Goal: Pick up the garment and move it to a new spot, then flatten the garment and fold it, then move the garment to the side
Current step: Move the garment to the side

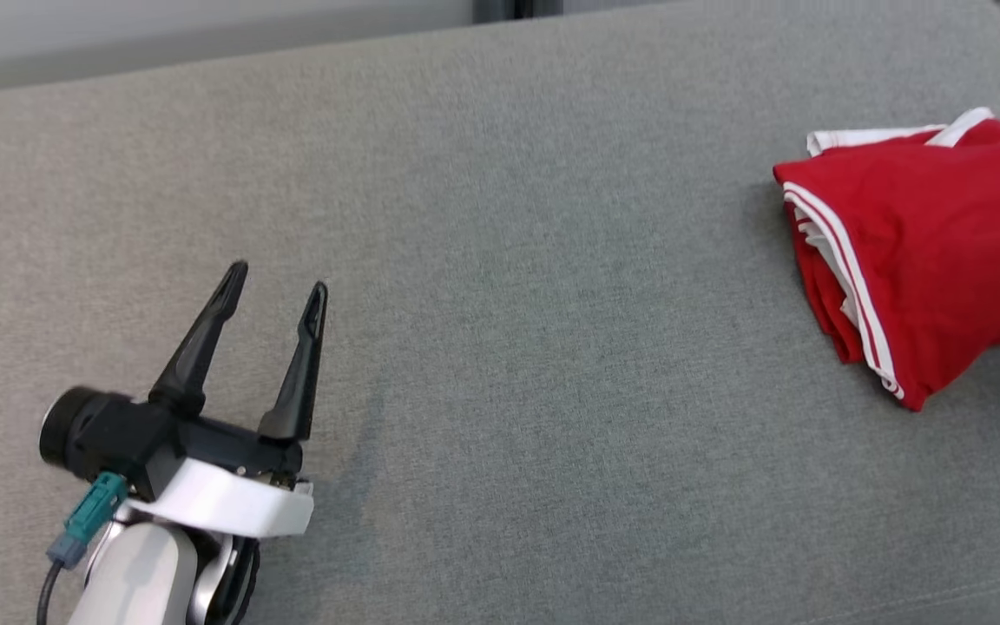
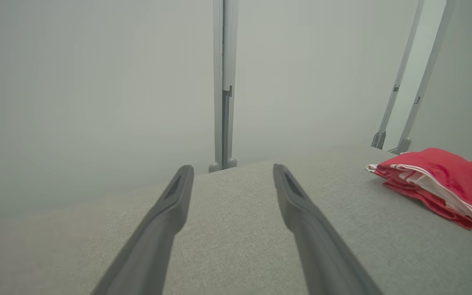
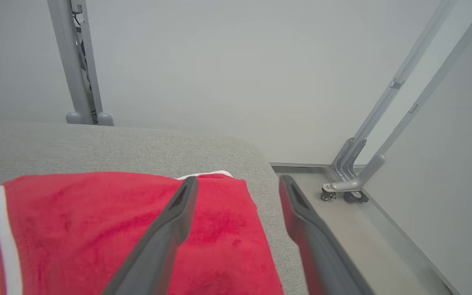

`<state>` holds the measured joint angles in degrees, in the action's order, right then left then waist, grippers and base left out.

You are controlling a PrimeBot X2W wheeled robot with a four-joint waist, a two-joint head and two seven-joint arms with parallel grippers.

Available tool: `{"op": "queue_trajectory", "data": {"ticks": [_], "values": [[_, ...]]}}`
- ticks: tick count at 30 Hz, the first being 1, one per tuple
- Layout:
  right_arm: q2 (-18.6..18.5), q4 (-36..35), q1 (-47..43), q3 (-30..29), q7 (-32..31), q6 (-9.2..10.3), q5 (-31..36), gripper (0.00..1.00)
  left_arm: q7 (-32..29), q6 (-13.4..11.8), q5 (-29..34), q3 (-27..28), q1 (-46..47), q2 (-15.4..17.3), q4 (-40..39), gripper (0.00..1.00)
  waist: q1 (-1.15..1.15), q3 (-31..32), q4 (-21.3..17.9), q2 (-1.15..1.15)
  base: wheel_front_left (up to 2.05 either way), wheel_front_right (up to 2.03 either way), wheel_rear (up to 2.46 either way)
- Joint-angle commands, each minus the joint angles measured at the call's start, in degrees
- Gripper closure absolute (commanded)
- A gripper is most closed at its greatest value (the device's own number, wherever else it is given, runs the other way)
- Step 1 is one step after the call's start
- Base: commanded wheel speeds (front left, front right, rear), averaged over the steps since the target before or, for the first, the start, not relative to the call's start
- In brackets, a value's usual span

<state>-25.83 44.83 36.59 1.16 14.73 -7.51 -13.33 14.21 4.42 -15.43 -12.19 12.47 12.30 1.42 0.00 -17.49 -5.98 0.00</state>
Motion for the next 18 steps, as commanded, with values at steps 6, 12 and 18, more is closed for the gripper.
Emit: {"op": "queue_trajectory", "data": {"ticks": [6,12,18], "values": [[6.9,-13.3,-10.4,-2.5,0.5,0.05,1.6,0.0,0.2,-2.2,-1.2,1.4,-5.3,0.1,1.0,0.0,0.0,7.1,3.4,0.0,0.0,0.0,0.0],[14.0,-24.9,-20.1,-2.0,-0.8,0.05,2.2,0.0,-0.5,-3.9,-2.0,2.7,-8.9,0.8,1.3,0.0,0.0,10.7,6.3,0.0,0.0,0.0,0.0],[18.4,-32.7,-26.9,-0.8,-4.3,0.05,3.3,0.0,-1.0,-5.4,-2.9,4.0,-11.3,1.2,0.7,0.0,0.0,12.7,8.1,0.0,0.0,0.0,0.0]]}}
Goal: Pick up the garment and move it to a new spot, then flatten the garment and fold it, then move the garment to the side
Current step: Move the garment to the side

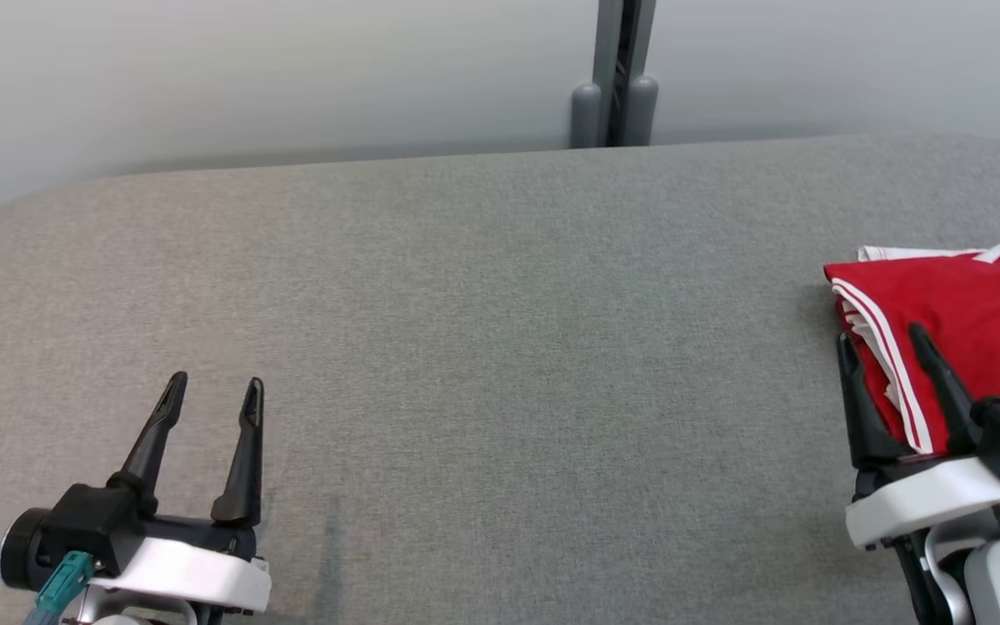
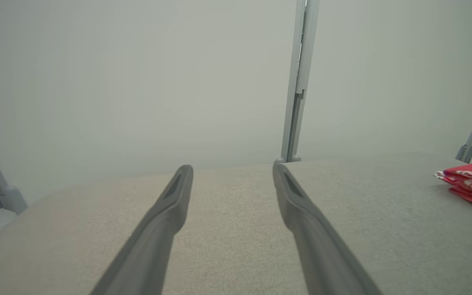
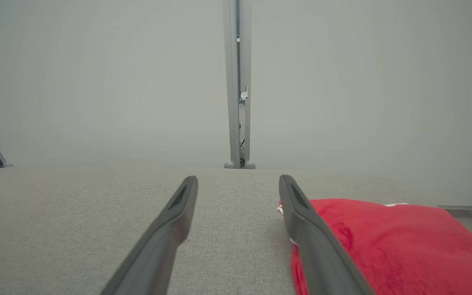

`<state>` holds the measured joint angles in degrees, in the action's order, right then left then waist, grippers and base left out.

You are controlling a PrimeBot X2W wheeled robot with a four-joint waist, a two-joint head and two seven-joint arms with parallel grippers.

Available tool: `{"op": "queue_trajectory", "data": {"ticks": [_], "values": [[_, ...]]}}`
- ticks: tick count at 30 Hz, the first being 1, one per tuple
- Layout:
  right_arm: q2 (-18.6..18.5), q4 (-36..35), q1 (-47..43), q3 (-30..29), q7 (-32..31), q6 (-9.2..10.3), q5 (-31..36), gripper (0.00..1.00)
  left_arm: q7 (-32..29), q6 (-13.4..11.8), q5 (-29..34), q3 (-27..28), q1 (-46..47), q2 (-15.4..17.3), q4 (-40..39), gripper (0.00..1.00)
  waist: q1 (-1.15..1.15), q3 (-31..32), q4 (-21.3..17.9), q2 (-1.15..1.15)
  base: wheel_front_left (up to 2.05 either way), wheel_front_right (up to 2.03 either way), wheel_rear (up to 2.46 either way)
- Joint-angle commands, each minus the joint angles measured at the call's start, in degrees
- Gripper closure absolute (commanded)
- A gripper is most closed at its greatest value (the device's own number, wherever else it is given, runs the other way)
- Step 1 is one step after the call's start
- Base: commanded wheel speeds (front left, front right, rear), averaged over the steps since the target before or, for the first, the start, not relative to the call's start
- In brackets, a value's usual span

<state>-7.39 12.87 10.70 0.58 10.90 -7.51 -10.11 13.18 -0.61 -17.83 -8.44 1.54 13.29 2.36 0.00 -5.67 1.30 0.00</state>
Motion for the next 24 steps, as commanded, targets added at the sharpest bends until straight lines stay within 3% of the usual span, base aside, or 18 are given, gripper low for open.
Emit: {"op": "queue_trajectory", "data": {"ticks": [1,24], "values": [[0.3,-1.5,-1.7,-0.4,-0.9,0.05,0.2,0.0,-0.2,-0.4,-0.6,0.3,-0.6,0.3,-0.3,0.0,0.0,1.1,1.0,0.0,0.0,0.0,0.0],[2.8,-11.0,-12.1,-2.0,-5.2,0.05,1.7,0.0,-2.8,-1.6,-2.5,0.0,-5.1,1.1,-1.4,0.0,0.0,5.9,0.9,0.0,0.0,0.0,0.0]]}}
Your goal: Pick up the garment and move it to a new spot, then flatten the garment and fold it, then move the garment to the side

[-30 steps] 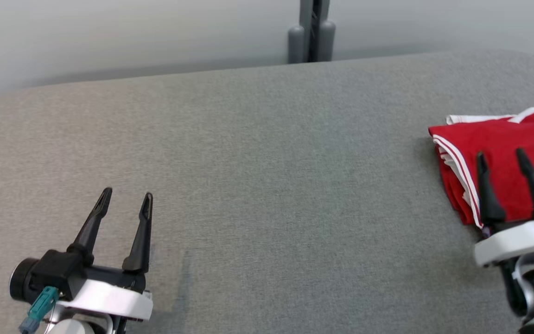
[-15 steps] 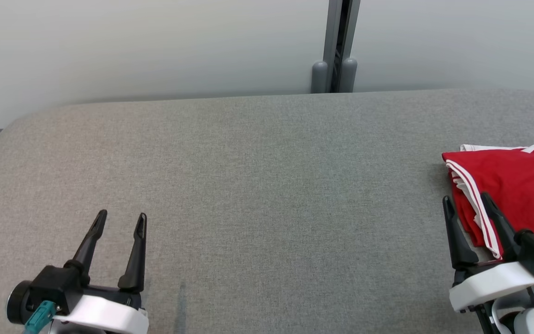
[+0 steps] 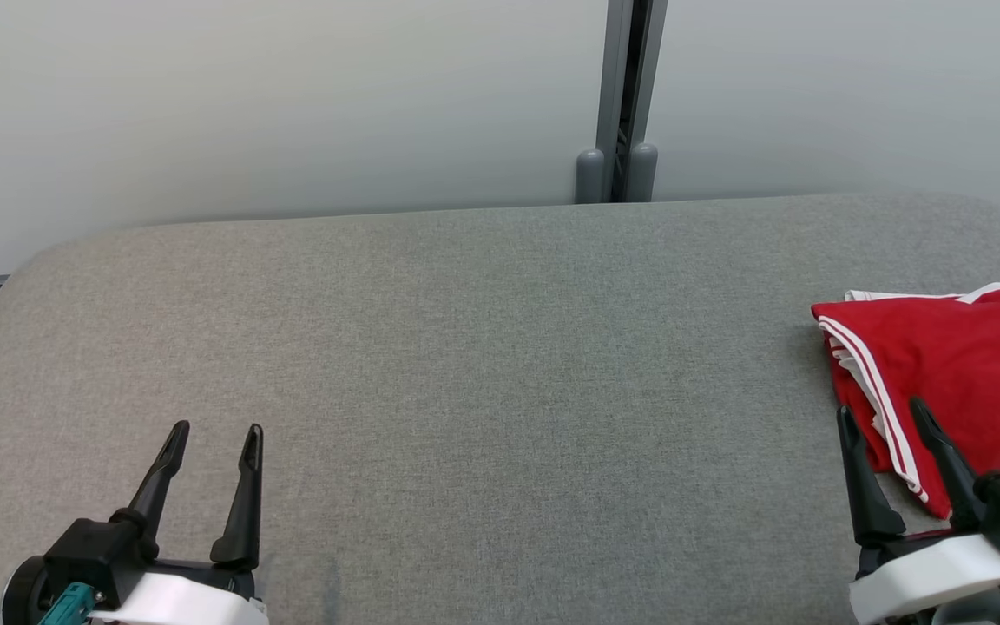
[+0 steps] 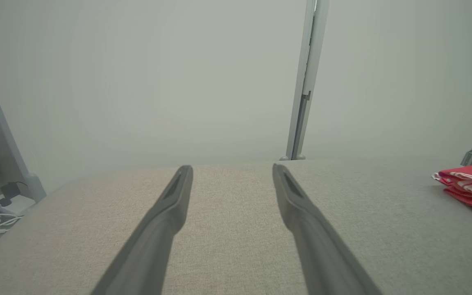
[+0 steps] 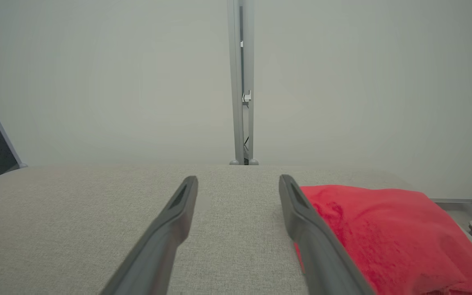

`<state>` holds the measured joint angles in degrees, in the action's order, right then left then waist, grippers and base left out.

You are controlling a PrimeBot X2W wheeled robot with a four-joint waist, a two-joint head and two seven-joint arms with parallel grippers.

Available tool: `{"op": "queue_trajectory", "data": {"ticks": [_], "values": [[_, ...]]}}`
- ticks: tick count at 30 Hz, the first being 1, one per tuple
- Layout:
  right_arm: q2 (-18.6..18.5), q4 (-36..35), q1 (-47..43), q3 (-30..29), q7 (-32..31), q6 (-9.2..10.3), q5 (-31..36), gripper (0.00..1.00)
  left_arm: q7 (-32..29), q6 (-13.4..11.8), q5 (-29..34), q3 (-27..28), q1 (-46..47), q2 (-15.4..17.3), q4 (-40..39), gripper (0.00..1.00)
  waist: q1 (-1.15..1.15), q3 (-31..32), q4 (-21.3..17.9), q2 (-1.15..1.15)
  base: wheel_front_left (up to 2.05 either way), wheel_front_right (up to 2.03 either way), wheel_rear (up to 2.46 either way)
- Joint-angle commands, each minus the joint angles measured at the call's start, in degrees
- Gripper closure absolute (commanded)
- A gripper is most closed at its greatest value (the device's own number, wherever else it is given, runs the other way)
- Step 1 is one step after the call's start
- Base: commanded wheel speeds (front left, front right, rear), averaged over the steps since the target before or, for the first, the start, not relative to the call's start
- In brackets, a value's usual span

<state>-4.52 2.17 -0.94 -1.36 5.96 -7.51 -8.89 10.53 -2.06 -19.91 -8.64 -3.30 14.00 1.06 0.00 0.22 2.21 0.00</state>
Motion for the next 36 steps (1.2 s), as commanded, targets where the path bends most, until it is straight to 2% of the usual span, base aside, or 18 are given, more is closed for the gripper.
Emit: {"op": "queue_trajectory", "data": {"ticks": [1,13,36], "values": [[0.0,-0.7,-0.8,-0.2,-0.4,0.05,0.5,0.0,-0.2,-0.3,-0.4,0.3,-0.4,0.4,-0.1,0.0,0.0,0.0,0.0,0.0,0.0,0.0,0.0],[0.8,-2.7,-2.4,-1.4,-1.4,0.05,0.5,0.0,-0.4,-1.1,-1.1,0.7,-0.7,0.9,-0.4,0.0,0.0,0.1,-0.1,0.0,0.0,0.0,0.0],[1.3,-2.4,-2.6,-2.0,-1.1,0.05,0.5,0.0,-0.2,-1.7,-2.0,0.1,0.4,1.3,0.3,0.0,0.0,-0.1,0.3,0.0,0.0,0.0,0.0]]}}
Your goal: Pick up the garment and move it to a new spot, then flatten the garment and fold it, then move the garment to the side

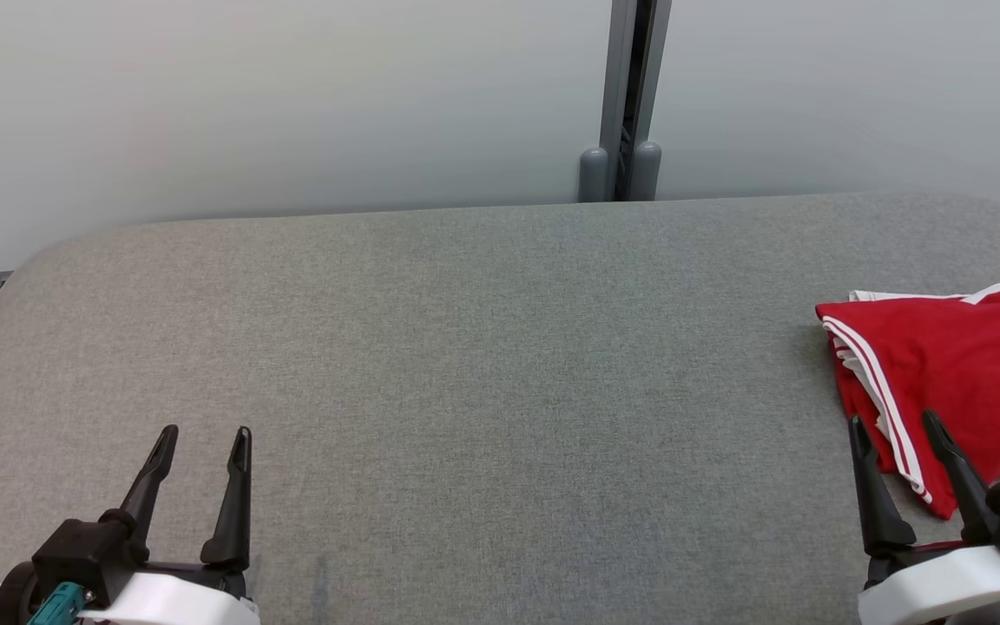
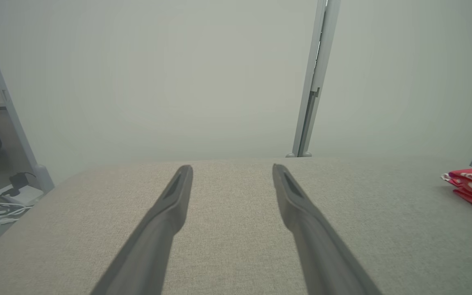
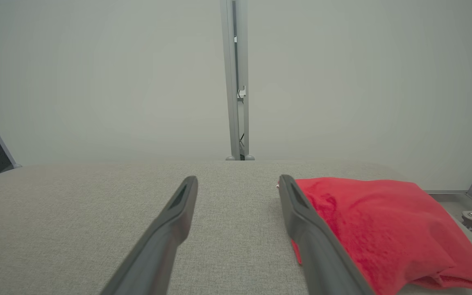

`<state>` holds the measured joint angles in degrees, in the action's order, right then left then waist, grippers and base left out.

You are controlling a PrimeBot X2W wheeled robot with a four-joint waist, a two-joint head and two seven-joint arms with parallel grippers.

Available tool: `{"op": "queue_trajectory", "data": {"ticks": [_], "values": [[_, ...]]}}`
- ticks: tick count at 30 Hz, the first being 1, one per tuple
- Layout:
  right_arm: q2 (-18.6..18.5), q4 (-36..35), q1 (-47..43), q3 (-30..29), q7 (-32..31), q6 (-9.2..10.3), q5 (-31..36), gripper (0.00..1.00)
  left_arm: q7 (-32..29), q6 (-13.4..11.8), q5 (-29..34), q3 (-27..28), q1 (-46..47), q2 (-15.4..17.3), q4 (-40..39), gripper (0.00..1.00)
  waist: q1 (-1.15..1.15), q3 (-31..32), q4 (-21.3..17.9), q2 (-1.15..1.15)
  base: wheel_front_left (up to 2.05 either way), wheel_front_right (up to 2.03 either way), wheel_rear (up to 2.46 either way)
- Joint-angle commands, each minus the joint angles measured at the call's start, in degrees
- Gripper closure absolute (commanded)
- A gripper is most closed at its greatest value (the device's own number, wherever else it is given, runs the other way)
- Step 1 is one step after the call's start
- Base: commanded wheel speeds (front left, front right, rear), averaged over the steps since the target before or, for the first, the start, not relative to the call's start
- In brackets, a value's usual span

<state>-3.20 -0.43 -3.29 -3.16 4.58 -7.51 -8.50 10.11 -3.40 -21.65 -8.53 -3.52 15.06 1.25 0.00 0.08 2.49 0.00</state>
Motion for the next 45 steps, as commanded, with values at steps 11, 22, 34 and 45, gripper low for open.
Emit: {"op": "queue_trajectory", "data": {"ticks": [11,22,34,45], "values": [[0.5,2.3,-0.6,0.3,-0.3,0.0,-5.7,1.0,-1.2,0.7,-4.9,0.5,-0.7,-1.8,2.2,1.0,0.0,0.0,0.0,0.0,0.0,0.0,0.0],[0.2,3.3,0.3,0.7,-1.1,0.0,-17.7,1.0,-3.9,2.2,-15.3,3.0,0.3,-3.0,3.1,1.0,0.0,-0.1,-0.2,0.0,0.0,0.0,0.0],[0.1,4.2,1.0,1.0,-1.9,0.01,-29.2,1.0,-6.5,3.7,-25.1,5.4,1.2,-4.2,4.0,1.0,0.0,-0.1,-0.5,0.0,0.0,0.0,0.0],[-0.1,5.0,1.6,1.3,-2.5,0.01,-38.4,1.0,-8.5,5.0,-32.9,7.4,1.9,-5.2,4.8,1.0,0.0,-0.1,-0.7,0.0,0.0,0.0,0.0]]}}
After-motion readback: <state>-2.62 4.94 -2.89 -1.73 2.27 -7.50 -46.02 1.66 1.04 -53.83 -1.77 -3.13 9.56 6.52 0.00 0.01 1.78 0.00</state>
